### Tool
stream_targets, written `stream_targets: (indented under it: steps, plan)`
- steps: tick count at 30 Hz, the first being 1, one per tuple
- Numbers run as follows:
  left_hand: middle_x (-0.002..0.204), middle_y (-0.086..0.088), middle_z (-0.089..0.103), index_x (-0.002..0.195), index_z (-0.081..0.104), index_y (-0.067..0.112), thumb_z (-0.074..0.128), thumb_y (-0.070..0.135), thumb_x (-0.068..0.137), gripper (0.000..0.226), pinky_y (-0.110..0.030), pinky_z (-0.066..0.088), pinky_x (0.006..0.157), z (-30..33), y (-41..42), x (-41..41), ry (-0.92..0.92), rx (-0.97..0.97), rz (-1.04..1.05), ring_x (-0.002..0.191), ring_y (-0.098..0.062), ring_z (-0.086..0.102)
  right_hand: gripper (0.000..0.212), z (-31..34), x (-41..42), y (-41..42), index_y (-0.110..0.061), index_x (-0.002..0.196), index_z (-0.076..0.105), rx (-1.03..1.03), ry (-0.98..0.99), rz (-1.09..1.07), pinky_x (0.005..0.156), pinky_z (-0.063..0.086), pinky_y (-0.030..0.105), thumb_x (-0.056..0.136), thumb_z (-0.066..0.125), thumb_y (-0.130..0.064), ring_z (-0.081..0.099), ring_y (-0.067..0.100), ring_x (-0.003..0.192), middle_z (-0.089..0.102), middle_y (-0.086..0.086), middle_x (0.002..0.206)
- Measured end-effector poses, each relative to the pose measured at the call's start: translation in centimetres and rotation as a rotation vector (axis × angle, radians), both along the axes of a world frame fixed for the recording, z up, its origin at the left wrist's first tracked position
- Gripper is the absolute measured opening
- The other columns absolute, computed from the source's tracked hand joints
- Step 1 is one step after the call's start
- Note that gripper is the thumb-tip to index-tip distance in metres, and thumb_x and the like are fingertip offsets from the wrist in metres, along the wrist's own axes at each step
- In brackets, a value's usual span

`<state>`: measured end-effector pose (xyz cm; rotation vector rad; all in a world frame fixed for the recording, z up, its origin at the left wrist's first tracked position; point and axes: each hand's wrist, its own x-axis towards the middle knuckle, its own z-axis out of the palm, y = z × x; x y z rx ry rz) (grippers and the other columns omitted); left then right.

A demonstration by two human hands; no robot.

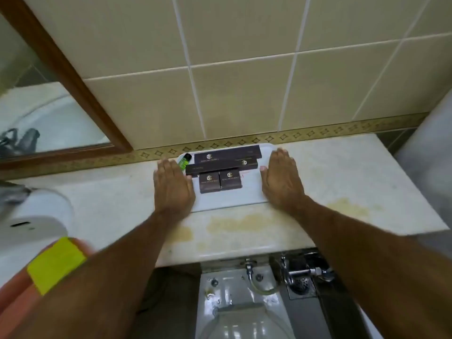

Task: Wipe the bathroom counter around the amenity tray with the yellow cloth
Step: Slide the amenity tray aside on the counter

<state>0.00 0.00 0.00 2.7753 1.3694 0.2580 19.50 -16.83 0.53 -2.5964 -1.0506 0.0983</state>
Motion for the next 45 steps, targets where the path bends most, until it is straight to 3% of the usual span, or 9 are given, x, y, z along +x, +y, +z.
stream_targets:
  steps: [3, 7, 13, 19, 25, 30, 34, 39, 45]
  plan:
    - [0.139, -0.029, 0.046, 0.139, 0.038, -0.007, 0.045, 0.021, 0.091, 0.056, -0.051, 0.033, 0.109, -0.4, 0.5, 0.5, -0.026, -0.018, 0.130, 0.130, -0.044, 0.041, 0.038, -0.9, 0.6, 0.9, -0.006, 0.128, 0.045, 0.091, -0.001, -0.219, 0.103, 0.040, 0.043, 0.096, 0.048, -0.026, 0.051, 0.032, 0.115, 0.056, 0.017, 0.129]
    - [0.109, -0.017, 0.063, 0.115, 0.057, 0.005, 0.051, 0.023, 0.091, 0.031, -0.041, 0.047, 0.080, 0.6, 0.0, 1.0, 0.036, -0.007, 0.184, 0.096, -0.030, 0.058, 0.038, -0.6, 0.4, 1.4, -0.008, 0.123, 0.049, 0.001, -0.003, -0.342, 0.095, 0.046, 0.039, 0.089, 0.062, -0.018, 0.053, 0.026, 0.106, 0.057, 0.014, 0.120]
    - [0.099, -0.019, 0.067, 0.100, 0.063, 0.001, 0.050, 0.009, 0.087, 0.020, -0.041, 0.049, 0.077, 1.3, -0.1, 1.2, 0.067, -0.063, 0.204, 0.090, -0.035, 0.062, 0.026, 1.0, 0.2, 0.8, -0.005, 0.117, 0.058, -0.075, -0.014, -0.337, 0.092, 0.047, 0.035, 0.093, 0.056, -0.012, 0.056, 0.026, 0.104, 0.060, 0.015, 0.117]
    - [0.085, -0.030, 0.065, 0.084, 0.063, -0.007, 0.053, -0.003, 0.077, 0.012, -0.046, 0.050, 0.071, 3.8, -0.7, 2.4, -0.011, 0.024, 0.048, 0.079, -0.047, 0.061, 0.024, 6.2, 1.3, -3.6, -0.005, 0.111, 0.062, 0.084, 0.127, -0.401, 0.083, 0.051, 0.036, 0.087, 0.060, -0.008, 0.060, 0.030, 0.103, 0.061, 0.014, 0.114]
    - [0.086, -0.027, 0.066, 0.086, 0.065, -0.003, 0.053, -0.001, 0.074, 0.016, -0.045, 0.049, 0.073, 6.7, -4.5, 11.3, -0.016, 0.104, -0.257, 0.080, -0.045, 0.062, 0.016, 7.6, 3.1, -15.2, -0.003, 0.095, 0.064, 0.224, 0.302, -0.648, 0.068, 0.043, 0.030, 0.085, 0.057, -0.014, 0.062, 0.033, 0.086, 0.067, 0.014, 0.097]
    - [0.096, -0.017, 0.065, 0.096, 0.064, 0.006, 0.050, 0.004, 0.079, 0.022, -0.040, 0.048, 0.073, 7.5, -10.9, 22.9, 0.011, 0.154, -0.487, 0.089, -0.039, 0.062, 0.021, 5.8, 5.0, -23.7, -0.003, 0.061, 0.058, 0.379, 0.427, -0.904, 0.056, 0.042, 0.029, 0.072, 0.066, -0.019, 0.057, 0.036, 0.059, 0.054, 0.009, 0.053]
    - [0.097, -0.012, 0.067, 0.097, 0.067, 0.008, 0.056, 0.004, 0.076, 0.023, -0.038, 0.049, 0.071, 6.8, -16.4, 30.9, 0.155, 0.257, -0.578, 0.092, -0.034, 0.063, 0.020, 3.9, 5.5, -27.3, -0.001, 0.059, 0.067, 0.554, 0.573, -1.021, 0.058, 0.061, 0.043, 0.067, 0.071, -0.019, 0.068, 0.030, 0.053, 0.069, 0.007, 0.053]
    - [0.105, -0.017, 0.067, 0.106, 0.068, 0.002, 0.056, 0.002, 0.081, 0.027, -0.042, 0.051, 0.080, 4.1, -19.5, 36.8, 0.213, 0.216, -0.604, 0.099, -0.035, 0.062, 0.029, 1.8, 6.3, -28.4, -0.001, 0.045, 0.062, 0.774, 0.787, -1.110, 0.063, 0.061, 0.055, 0.071, 0.071, -0.007, 0.069, 0.029, 0.049, 0.065, 0.004, 0.041]
    - [0.112, -0.020, 0.066, 0.110, 0.065, 0.000, 0.057, 0.004, 0.086, 0.026, -0.042, 0.050, 0.080, 2.6, -19.4, 38.3, 0.305, 0.269, -0.745, 0.104, -0.037, 0.061, 0.018, 0.4, 7.2, -28.2, 0.005, 0.061, 0.061, 0.969, 0.985, -1.183, 0.059, 0.060, 0.035, 0.076, 0.067, 0.012, 0.065, 0.025, 0.053, 0.068, 0.017, 0.062]
